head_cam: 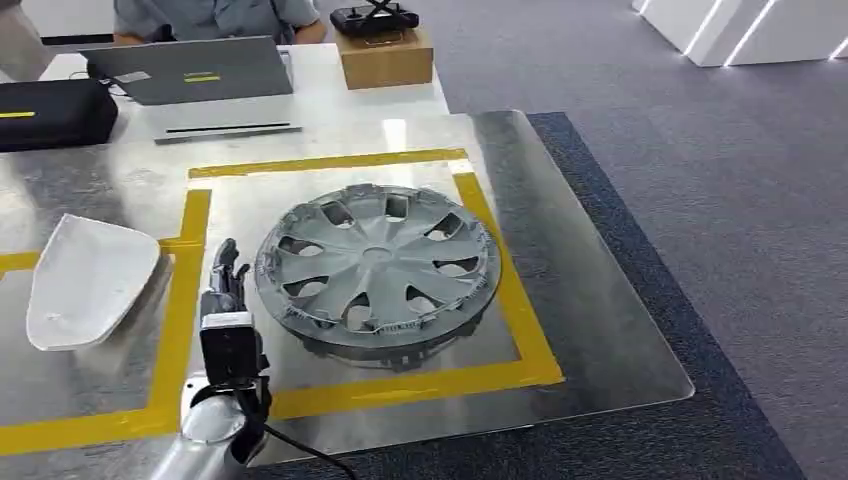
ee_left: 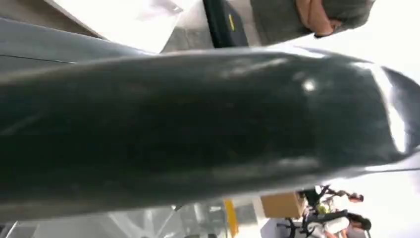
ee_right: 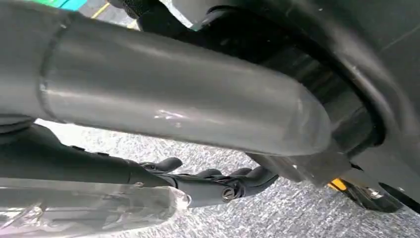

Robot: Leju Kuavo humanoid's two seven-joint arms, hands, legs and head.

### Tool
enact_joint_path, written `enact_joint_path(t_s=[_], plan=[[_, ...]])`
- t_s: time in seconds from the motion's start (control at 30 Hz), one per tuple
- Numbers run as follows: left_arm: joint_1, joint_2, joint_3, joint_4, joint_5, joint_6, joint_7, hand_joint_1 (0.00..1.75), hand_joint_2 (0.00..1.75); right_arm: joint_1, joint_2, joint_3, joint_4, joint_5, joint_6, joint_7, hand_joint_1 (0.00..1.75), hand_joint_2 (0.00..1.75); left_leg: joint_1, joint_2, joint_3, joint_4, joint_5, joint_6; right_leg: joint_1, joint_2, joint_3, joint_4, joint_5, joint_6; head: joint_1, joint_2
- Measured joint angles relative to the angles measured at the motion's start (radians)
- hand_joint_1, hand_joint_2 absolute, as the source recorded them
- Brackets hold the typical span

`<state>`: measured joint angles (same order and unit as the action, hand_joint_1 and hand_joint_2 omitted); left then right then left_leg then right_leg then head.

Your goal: Take the parts from the cabinet and place them on the table.

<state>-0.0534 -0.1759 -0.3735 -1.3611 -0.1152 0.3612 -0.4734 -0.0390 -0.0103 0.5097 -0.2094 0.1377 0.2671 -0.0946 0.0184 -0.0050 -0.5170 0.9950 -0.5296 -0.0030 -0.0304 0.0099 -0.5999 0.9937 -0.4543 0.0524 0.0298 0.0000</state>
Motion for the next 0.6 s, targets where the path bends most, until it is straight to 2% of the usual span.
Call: enact_joint_path(t_s=[0.13,0.17,0.37,0.5,0.6], plan=[[0.0,0.001,-0.01,-0.003,-0.022,0.023,-0.023,0.0,0.0,-0.001,0.002,-0.007,0.007,-0.009,-0.007,0.019,0.0,0.0,0.0,0.0,0.0,0.0,0.0,0.0,0.0,0.0,0.0,0.0,0.0,0.0,0.0,0.0],[-0.011,0.002,-0.028,-0.006,-0.02,0.003,-0.008,0.0,0.0,-0.005,0.008,-0.011,0.011,-0.012,-0.005,0.039,0.0,0.0,0.0,0.0,0.001,0.0,0.0,0.0,0.0,0.0,0.001,0.0,0.0,0.0,0.0,0.0],[-0.029,0.004,-0.043,-0.002,0.017,-0.042,0.015,0.0,0.0,-0.006,0.013,-0.016,0.013,-0.013,-0.001,0.045,0.0,0.0,0.0,0.0,0.001,0.0,0.0,0.0,0.0,0.0,0.001,0.0,0.0,0.0,0.0,0.0],[-0.046,0.004,-0.049,0.012,0.034,-0.059,0.016,0.0,0.0,-0.007,0.016,-0.017,0.013,-0.018,-0.002,0.048,0.0,0.0,0.0,0.0,0.001,0.0,0.0,0.0,0.0,0.0,0.001,0.0,0.0,0.0,0.0,0.0],[-0.052,0.004,-0.053,0.022,0.04,-0.065,0.016,0.0,0.0,-0.008,0.022,-0.026,0.013,-0.033,-0.007,0.077,0.0,0.0,0.0,0.0,0.001,0.0,0.0,0.0,0.0,0.0,0.002,0.0,0.0,0.0,0.0,0.0]])
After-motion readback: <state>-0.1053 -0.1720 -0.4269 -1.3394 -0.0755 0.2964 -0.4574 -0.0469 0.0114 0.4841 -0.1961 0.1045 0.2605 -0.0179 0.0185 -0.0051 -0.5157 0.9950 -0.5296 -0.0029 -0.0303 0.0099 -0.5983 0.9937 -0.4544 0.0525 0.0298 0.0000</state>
